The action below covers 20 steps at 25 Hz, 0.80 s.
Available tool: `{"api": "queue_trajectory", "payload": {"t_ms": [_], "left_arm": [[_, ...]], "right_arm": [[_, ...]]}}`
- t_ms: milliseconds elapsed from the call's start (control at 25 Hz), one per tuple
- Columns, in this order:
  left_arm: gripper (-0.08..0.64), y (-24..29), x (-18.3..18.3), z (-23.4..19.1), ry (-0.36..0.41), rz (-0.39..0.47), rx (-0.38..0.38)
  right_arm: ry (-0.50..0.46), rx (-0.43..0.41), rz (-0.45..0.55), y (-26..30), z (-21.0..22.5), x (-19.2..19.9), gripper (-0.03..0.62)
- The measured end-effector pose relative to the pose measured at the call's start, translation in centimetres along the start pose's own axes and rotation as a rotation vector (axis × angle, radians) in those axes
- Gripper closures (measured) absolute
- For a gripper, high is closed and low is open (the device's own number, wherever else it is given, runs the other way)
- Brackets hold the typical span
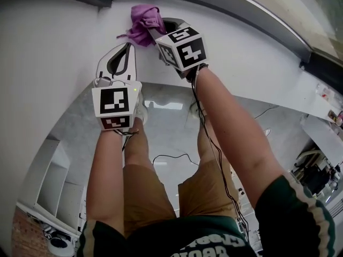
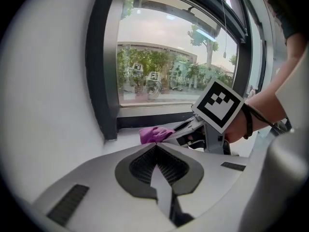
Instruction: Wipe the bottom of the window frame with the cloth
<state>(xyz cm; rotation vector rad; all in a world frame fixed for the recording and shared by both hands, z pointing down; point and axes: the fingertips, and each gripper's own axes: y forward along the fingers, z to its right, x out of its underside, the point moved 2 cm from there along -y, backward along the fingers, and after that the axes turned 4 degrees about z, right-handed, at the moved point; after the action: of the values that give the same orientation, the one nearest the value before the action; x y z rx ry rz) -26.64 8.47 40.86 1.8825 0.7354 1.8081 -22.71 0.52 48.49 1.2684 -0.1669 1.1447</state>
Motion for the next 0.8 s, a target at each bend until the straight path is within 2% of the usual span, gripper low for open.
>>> {"api": "queue_trajectory", "payload": {"t_ms": [800], "left_arm": [[0.552,5.2,-3.5,12.1,0.085,0.003,0.128]], "right_arm": [[0.095,0.125,0.018,-10.6,10.0,5.5,0.515]]}}
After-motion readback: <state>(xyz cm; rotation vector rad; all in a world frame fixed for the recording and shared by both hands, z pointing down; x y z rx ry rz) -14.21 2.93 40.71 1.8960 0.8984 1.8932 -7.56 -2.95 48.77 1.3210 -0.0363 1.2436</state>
